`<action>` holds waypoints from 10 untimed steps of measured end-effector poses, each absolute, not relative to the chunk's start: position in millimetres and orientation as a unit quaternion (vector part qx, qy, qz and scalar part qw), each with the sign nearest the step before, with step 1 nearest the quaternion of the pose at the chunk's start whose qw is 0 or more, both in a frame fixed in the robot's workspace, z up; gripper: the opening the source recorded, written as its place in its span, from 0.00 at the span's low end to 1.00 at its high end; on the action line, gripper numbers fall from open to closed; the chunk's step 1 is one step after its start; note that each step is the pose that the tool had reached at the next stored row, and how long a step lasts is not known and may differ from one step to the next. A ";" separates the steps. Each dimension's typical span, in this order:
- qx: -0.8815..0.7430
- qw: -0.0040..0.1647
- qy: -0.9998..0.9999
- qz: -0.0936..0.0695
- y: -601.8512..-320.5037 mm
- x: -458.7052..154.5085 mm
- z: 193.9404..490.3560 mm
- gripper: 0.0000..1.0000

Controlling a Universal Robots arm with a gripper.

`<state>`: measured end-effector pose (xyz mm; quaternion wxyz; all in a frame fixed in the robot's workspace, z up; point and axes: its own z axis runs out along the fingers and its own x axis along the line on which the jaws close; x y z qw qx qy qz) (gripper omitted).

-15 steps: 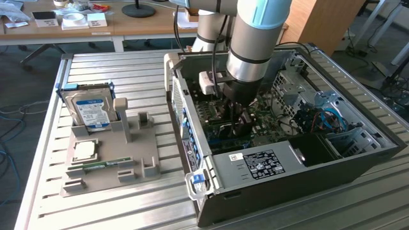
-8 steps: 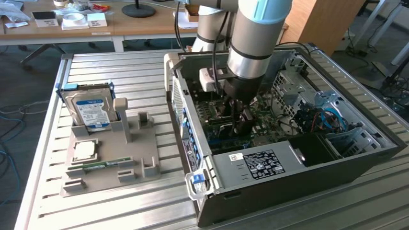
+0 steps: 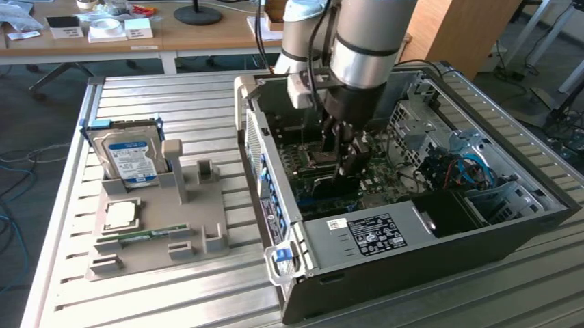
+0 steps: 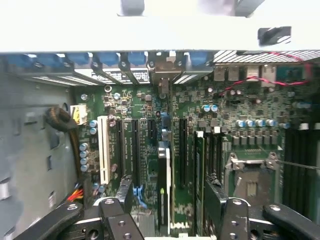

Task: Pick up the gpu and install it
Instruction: 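Insert the gpu into the slot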

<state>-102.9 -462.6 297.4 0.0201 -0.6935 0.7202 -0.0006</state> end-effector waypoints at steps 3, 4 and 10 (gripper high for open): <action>-0.693 0.020 0.720 -0.001 -462.6 -102.9 310.8 0.69; -0.694 0.020 0.720 -0.001 -462.6 -102.9 314.7 0.69; -0.694 0.021 0.720 -0.001 -462.6 -102.9 327.3 0.69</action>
